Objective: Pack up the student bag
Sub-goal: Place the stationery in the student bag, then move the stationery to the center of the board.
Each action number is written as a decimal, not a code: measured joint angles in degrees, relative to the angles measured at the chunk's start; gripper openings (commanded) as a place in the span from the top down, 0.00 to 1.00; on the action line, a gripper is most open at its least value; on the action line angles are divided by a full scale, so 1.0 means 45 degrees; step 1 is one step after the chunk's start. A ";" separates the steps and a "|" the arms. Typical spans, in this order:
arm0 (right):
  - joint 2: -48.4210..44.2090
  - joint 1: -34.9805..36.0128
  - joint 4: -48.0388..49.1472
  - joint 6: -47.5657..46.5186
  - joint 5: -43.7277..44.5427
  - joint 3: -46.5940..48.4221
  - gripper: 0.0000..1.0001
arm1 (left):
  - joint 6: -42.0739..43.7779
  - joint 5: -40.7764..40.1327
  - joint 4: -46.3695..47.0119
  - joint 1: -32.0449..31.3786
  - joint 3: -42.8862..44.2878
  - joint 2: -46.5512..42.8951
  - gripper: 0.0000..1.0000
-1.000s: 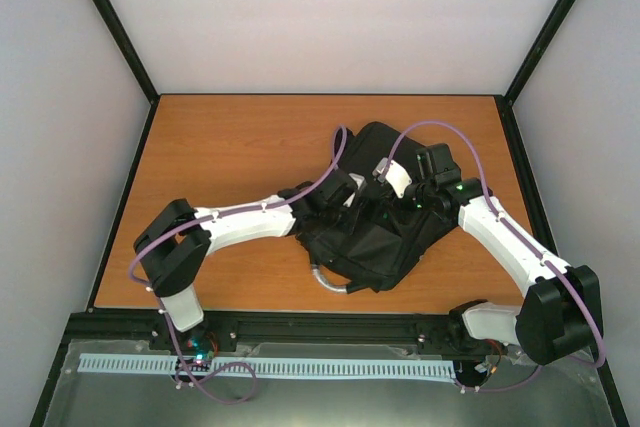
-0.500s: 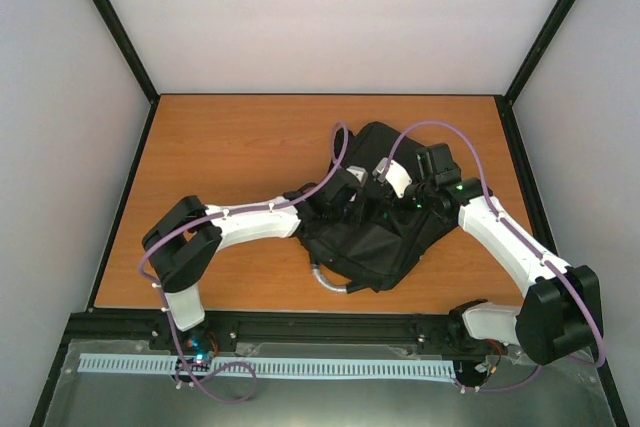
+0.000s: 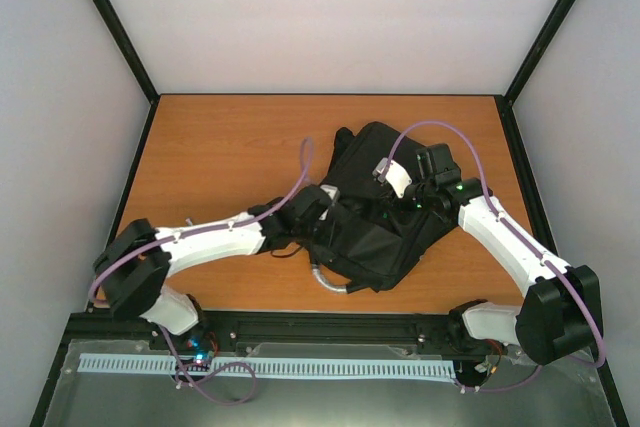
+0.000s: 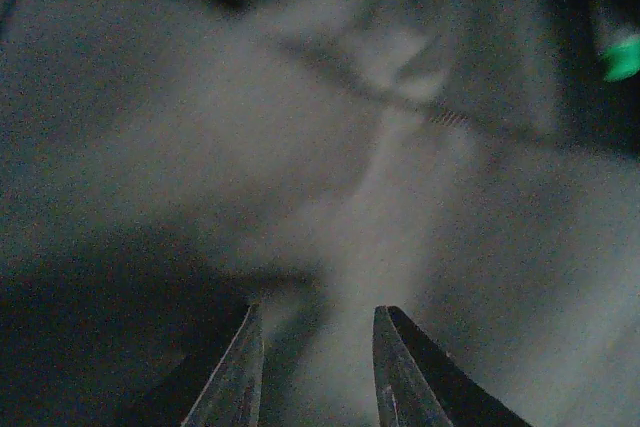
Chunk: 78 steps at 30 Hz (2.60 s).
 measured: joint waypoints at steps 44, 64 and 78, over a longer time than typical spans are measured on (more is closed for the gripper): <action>0.0000 0.0000 -0.0005 -0.0019 -0.0029 0.0000 0.97 | -0.4056 -0.2807 -0.5445 1.0409 -0.4886 -0.3589 0.61; 0.0146 0.0000 -0.0010 -0.0044 -0.0083 0.0000 0.97 | -0.2438 -0.0141 -0.3716 0.9088 -0.4896 -0.3381 0.90; 0.0165 0.0000 -0.0010 -0.0044 -0.0092 0.0000 0.97 | -0.2472 0.0631 -0.4872 0.2715 -0.3793 -0.2220 0.53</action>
